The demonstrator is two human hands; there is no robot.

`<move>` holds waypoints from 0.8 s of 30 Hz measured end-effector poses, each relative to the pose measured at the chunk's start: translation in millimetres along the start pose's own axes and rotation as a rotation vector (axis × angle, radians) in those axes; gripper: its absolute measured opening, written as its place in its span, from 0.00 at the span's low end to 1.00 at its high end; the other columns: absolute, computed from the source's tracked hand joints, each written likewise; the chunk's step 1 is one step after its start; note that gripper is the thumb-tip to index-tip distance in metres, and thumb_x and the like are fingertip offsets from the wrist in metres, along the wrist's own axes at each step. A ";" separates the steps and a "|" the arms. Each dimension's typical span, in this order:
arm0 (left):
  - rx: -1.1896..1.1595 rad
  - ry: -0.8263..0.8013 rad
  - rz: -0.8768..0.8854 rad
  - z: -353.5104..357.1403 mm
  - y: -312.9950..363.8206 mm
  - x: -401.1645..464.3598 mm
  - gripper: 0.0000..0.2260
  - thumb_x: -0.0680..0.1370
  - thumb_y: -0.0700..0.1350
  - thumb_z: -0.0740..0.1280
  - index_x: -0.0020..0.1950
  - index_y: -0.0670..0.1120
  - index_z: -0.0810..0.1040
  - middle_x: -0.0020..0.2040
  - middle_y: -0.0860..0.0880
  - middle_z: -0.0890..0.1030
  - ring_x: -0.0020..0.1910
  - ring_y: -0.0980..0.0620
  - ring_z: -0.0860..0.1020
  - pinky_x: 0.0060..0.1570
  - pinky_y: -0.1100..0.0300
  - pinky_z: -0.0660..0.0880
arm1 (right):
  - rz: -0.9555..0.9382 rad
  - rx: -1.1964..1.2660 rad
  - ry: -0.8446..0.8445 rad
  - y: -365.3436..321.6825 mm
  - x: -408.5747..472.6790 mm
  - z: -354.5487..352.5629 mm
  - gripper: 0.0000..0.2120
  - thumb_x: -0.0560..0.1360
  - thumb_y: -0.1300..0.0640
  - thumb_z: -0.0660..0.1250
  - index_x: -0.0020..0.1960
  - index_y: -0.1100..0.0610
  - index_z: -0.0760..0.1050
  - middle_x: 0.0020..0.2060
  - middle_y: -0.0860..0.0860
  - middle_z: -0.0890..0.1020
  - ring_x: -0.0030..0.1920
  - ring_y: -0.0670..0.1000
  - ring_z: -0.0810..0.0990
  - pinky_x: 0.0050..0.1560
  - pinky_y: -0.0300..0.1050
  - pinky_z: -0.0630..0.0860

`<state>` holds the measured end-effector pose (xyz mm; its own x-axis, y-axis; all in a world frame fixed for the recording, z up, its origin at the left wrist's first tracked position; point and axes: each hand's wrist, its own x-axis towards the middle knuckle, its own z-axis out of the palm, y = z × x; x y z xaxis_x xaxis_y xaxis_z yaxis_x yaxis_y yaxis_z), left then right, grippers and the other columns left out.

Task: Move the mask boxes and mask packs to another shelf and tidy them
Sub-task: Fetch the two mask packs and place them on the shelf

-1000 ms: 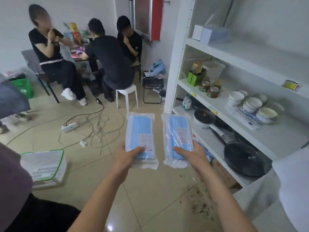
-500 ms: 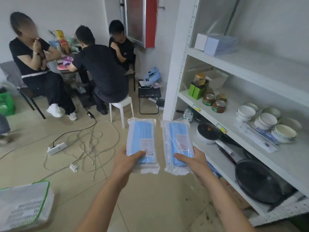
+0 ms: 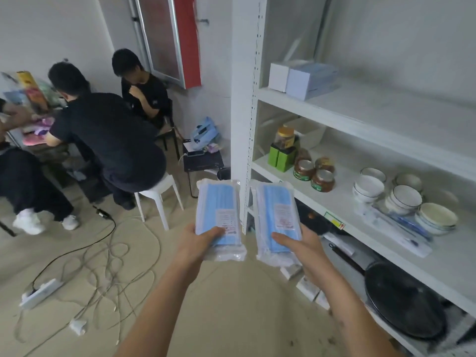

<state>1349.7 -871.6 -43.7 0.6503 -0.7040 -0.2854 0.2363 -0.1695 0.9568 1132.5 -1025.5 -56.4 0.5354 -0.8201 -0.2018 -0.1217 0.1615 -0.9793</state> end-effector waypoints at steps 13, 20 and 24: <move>-0.007 -0.009 0.006 27.5 70.2 165.0 0.16 0.70 0.42 0.78 0.55 0.46 0.78 0.44 0.48 0.87 0.39 0.49 0.87 0.33 0.58 0.81 | -0.042 0.048 0.008 -50.3 162.3 12.0 0.22 0.72 0.55 0.78 0.64 0.52 0.78 0.55 0.49 0.86 0.56 0.50 0.84 0.57 0.51 0.81; 0.012 -0.073 -0.022 23.1 94.9 261.8 0.17 0.70 0.43 0.79 0.55 0.47 0.77 0.50 0.45 0.84 0.41 0.47 0.86 0.35 0.57 0.82 | -0.042 0.040 0.128 -66.2 246.4 37.3 0.19 0.71 0.56 0.78 0.60 0.52 0.79 0.51 0.46 0.87 0.52 0.47 0.85 0.51 0.45 0.83; 0.010 -0.162 -0.002 22.7 120.6 313.0 0.20 0.70 0.43 0.79 0.59 0.45 0.79 0.52 0.44 0.86 0.48 0.42 0.86 0.42 0.49 0.84 | -0.055 0.012 0.252 -81.2 286.2 45.4 0.20 0.69 0.53 0.80 0.59 0.52 0.79 0.51 0.48 0.86 0.51 0.49 0.85 0.46 0.44 0.83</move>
<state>1565.4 -1128.1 -16.3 0.5249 -0.8055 -0.2751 0.2298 -0.1771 0.9570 1333.6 -1248.5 -35.3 0.3160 -0.9384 -0.1398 -0.0877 0.1178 -0.9892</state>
